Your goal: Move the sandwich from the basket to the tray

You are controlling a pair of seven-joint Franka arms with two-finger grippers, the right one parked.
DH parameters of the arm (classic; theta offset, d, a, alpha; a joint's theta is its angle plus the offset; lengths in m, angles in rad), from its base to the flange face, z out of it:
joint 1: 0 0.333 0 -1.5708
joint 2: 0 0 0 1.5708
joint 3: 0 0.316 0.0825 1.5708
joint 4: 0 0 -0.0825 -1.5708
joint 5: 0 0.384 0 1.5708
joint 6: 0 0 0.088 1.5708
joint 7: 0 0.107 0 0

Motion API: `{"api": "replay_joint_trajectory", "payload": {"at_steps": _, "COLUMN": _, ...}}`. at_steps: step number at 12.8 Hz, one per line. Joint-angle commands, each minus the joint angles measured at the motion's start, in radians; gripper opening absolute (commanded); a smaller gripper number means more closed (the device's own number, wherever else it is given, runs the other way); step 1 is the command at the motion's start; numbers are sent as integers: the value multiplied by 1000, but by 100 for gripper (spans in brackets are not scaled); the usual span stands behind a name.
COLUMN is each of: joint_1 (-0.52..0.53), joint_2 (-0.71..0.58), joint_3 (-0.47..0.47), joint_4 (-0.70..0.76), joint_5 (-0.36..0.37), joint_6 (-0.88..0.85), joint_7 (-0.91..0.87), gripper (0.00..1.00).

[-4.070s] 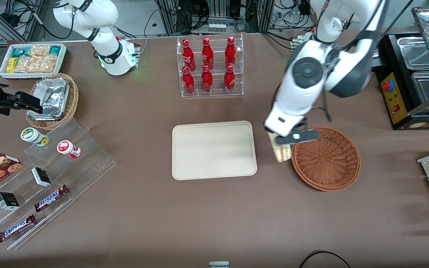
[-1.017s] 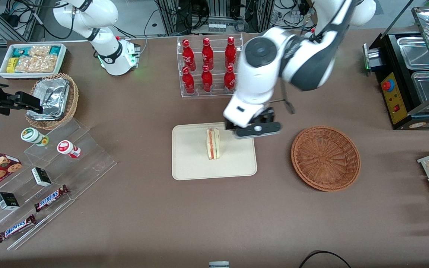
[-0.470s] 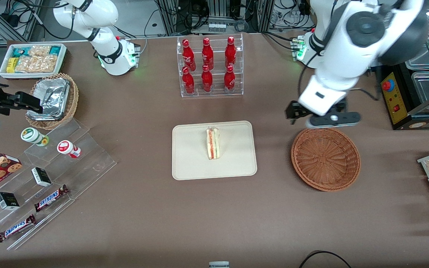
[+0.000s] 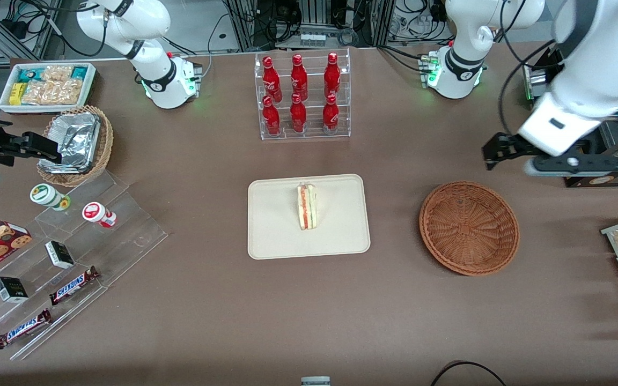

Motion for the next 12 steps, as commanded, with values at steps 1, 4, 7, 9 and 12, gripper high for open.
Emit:
{"api": "replay_joint_trajectory", "payload": {"at_steps": 1, "joint_1": 39, "joint_2": -9, "joint_3": -12, "joint_4": 36, "joint_5": -3, "joint_6": -68, "joint_7": 52, "gripper": 100}}
{"api": "replay_joint_trajectory", "payload": {"at_steps": 4, "joint_1": 40, "joint_2": -8, "joint_3": 19, "joint_4": 35, "joint_5": -3, "joint_6": -95, "joint_7": 72, "gripper": 100}}
{"api": "replay_joint_trajectory", "payload": {"at_steps": 7, "joint_1": 42, "joint_2": 11, "joint_3": 28, "joint_4": 61, "joint_5": -4, "joint_6": -91, "joint_7": 69, "gripper": 100}}
{"api": "replay_joint_trajectory", "payload": {"at_steps": 9, "joint_1": 78, "joint_2": 37, "joint_3": 19, "joint_4": 104, "joint_5": -7, "joint_6": -98, "joint_7": 69, "gripper": 100}}
{"api": "replay_joint_trajectory", "payload": {"at_steps": 12, "joint_1": 197, "joint_2": 47, "joint_3": -95, "joint_4": 122, "joint_5": -41, "joint_6": -97, "joint_7": 69, "gripper": 100}}
